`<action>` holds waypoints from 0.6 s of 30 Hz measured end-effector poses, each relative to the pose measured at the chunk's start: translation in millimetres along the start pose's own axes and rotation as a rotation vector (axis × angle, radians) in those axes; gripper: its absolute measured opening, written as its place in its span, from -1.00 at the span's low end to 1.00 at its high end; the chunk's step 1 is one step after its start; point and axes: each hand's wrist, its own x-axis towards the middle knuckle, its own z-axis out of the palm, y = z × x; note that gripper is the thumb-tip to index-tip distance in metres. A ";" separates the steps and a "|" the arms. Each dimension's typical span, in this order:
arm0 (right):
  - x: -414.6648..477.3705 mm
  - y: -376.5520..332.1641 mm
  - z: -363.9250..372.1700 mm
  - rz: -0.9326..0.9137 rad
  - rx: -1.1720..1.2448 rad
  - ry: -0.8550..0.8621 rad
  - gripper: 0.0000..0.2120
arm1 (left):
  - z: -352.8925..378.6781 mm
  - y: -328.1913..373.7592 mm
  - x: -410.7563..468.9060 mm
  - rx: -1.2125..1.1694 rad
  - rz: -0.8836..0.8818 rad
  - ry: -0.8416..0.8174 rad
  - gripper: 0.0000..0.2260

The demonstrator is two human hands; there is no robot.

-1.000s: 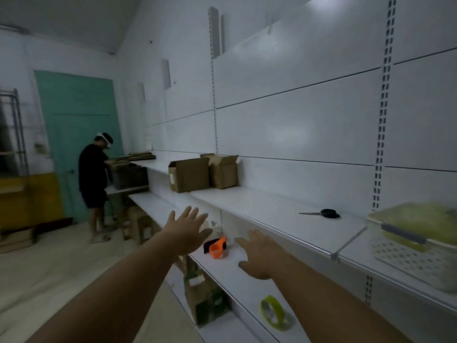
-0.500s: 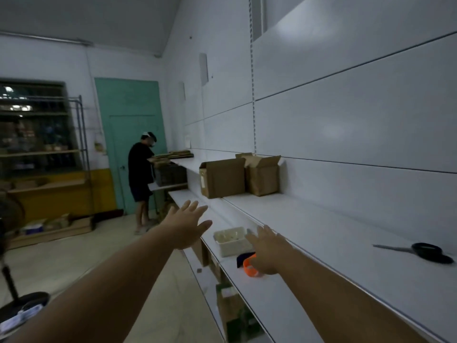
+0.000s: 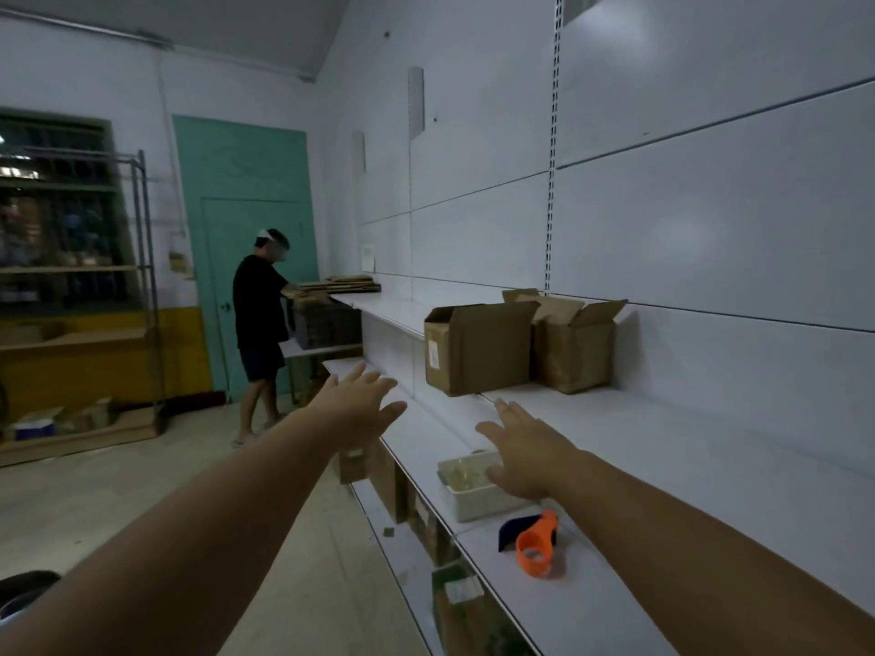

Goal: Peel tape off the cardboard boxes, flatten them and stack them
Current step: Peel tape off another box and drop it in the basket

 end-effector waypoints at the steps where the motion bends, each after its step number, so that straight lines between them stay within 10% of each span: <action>1: 10.5 -1.8 1.8 0.007 -0.004 -0.004 -0.41 | 2.4 -10.3 12.4 -0.036 -0.016 0.007 -0.52; 10: 98.4 -1.9 19.6 -0.015 0.002 -0.109 -0.39 | 44.8 -44.2 100.0 -0.150 0.066 0.052 -0.51; 18: 198.4 -2.4 2.0 -0.114 -0.164 0.153 -0.46 | 54.0 -67.9 154.6 -0.064 0.094 0.029 -0.50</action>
